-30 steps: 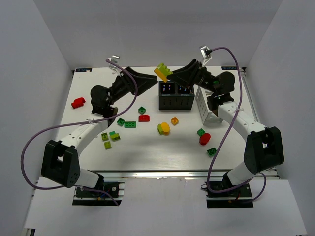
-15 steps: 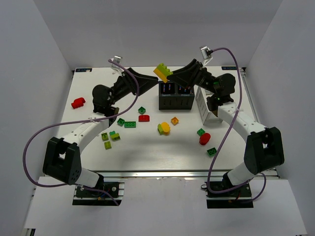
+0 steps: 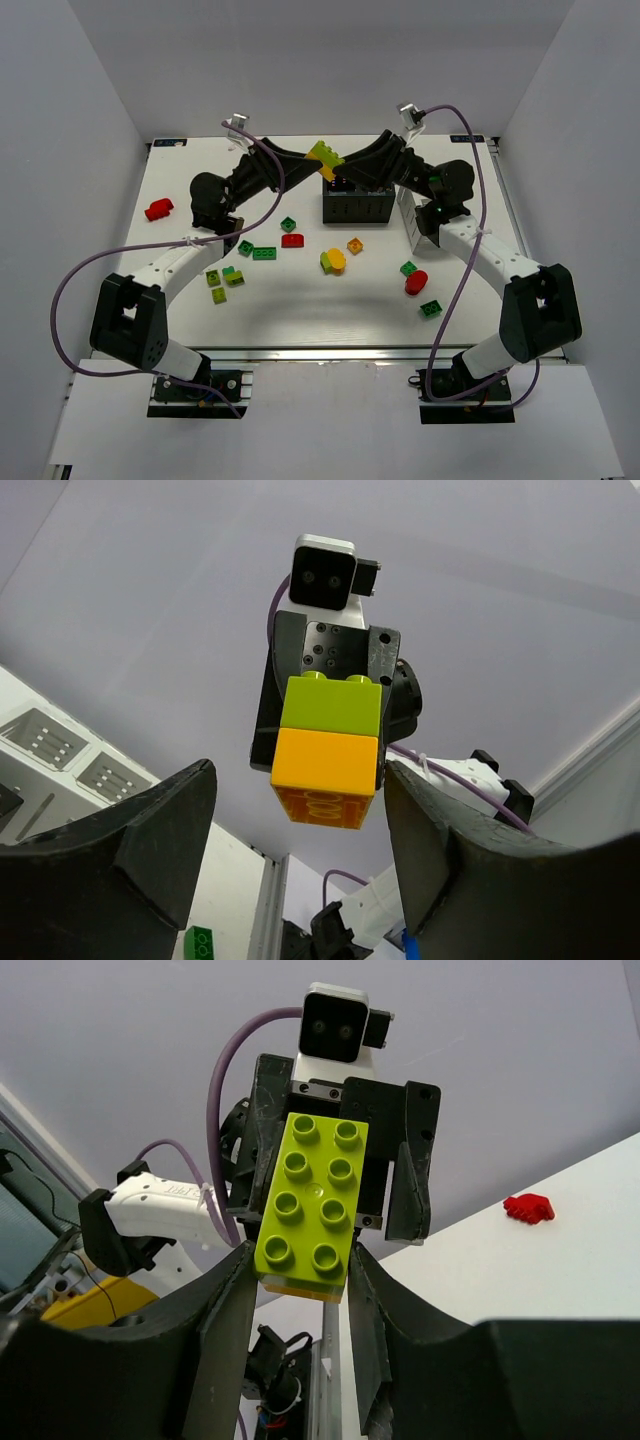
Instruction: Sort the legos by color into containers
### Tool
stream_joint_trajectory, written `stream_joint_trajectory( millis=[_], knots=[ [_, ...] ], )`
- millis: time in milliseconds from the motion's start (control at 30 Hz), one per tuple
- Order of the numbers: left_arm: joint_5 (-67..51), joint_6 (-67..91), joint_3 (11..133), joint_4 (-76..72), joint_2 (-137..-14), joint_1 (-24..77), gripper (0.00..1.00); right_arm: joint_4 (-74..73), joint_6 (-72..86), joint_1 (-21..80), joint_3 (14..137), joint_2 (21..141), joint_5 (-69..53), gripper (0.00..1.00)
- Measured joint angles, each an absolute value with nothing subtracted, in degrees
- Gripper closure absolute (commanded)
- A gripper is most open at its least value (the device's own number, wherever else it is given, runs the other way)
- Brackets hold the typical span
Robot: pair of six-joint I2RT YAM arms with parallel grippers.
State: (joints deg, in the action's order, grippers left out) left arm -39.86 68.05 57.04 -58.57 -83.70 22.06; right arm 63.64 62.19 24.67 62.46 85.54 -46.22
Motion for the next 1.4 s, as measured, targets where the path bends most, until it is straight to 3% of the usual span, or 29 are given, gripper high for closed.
stream_joint_trajectory(
  millis=[133,267,500,600,733,767,1033,1167,1400],
  knots=[
    [-39.9,68.9,57.0,-59.2,-83.8,22.1,0.31,63.7,62.4,24.9,62.4,85.5,-46.2,1.00],
    [-39.9,70.0,57.0,-60.4,-83.8,22.1,0.52,63.7,62.5,25.2,62.4,85.6,-46.0,1.00],
    [-40.2,71.4,57.0,-61.8,-83.8,22.0,0.73,63.6,62.4,25.3,62.4,85.6,-45.5,1.00],
    [-40.5,71.7,57.0,-62.2,-83.9,21.9,0.77,63.6,62.3,25.4,62.4,85.6,-45.4,0.95],
    [-40.9,71.9,57.0,-62.6,-83.9,21.8,0.79,63.6,61.8,25.4,62.5,85.6,-45.5,0.61],
    [-41.0,71.9,57.0,-62.6,-83.9,21.8,0.80,63.6,61.5,25.4,62.5,85.6,-45.5,0.56],
    [-42.9,69.6,56.9,-59.5,-83.7,21.7,0.82,62.7,59.3,25.4,63.7,86.8,-46.3,0.36],
    [-43.9,67.4,56.4,-56.0,-83.1,21.7,0.83,61.6,58.0,25.4,64.7,87.5,-46.8,0.36],
    [-44.2,65.1,55.1,-52.6,-81.1,21.7,0.83,59.8,56.2,25.4,65.6,88.1,-47.8,0.46]
  ],
)
